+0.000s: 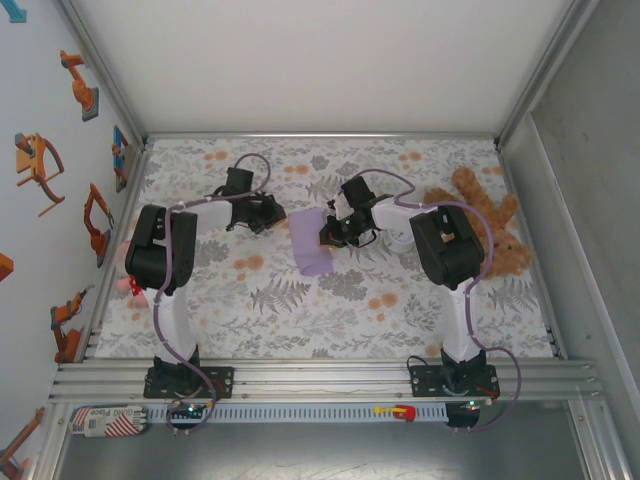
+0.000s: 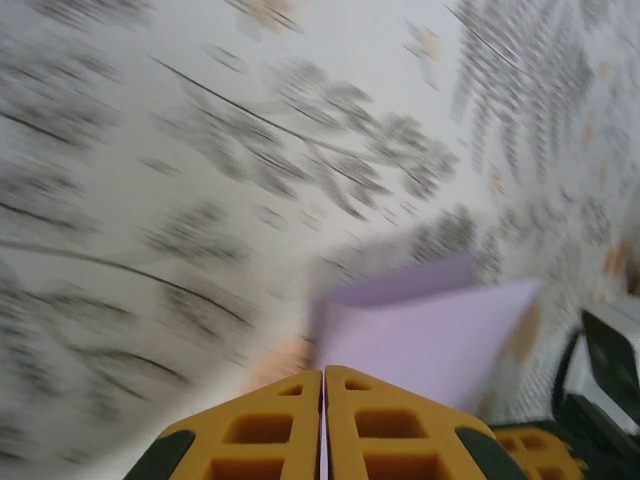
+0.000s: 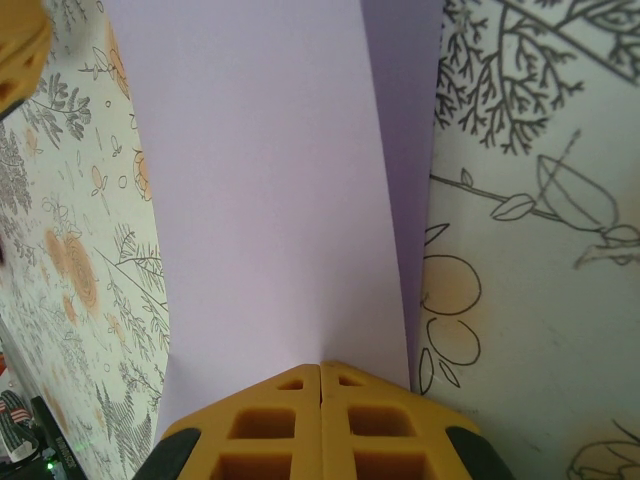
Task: Fold a paper plane with a square sheet of paper (pick it up from the middle)
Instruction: First fold the square sheet of paper in half at the center of the table.
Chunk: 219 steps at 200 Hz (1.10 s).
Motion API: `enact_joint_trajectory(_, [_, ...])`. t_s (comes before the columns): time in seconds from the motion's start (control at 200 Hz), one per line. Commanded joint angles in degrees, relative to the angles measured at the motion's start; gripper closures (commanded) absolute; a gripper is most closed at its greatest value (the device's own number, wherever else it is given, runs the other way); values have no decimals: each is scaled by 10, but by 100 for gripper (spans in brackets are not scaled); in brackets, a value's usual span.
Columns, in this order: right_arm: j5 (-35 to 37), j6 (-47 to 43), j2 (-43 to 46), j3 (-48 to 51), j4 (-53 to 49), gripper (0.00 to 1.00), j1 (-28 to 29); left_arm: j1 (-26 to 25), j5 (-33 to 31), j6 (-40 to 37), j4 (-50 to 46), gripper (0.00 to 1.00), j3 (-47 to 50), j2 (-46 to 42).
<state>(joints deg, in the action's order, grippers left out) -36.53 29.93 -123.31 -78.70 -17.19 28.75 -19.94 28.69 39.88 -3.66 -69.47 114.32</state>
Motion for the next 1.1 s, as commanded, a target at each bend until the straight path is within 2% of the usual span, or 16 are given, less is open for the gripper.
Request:
enact_joint_trajectory(0.0, [157, -10, -63, 49, -117, 100, -19, -38, 8, 21, 19, 89, 18, -25])
enact_joint_trajectory(0.27, [157, -12, -65, 48, -119, 100, -19, -52, -32, 21, -24, 89, -30, 40])
enact_joint_trajectory(0.471, [157, -15, -67, 47, -119, 100, -21, -23, -69, 39, -28, 89, -45, 66])
enact_joint_trajectory(0.741, [161, -17, -67, 49, -118, 100, -23, 19, -108, 33, -92, 89, -100, 99])
enact_joint_trajectory(0.906, [162, -16, -66, 50, -118, 100, -24, 38, -90, 3, -139, 89, -126, 80])
enact_joint_trajectory(1.092, [162, -19, -65, 53, -118, 100, -24, 23, -43, -2, -158, 89, -86, -17])
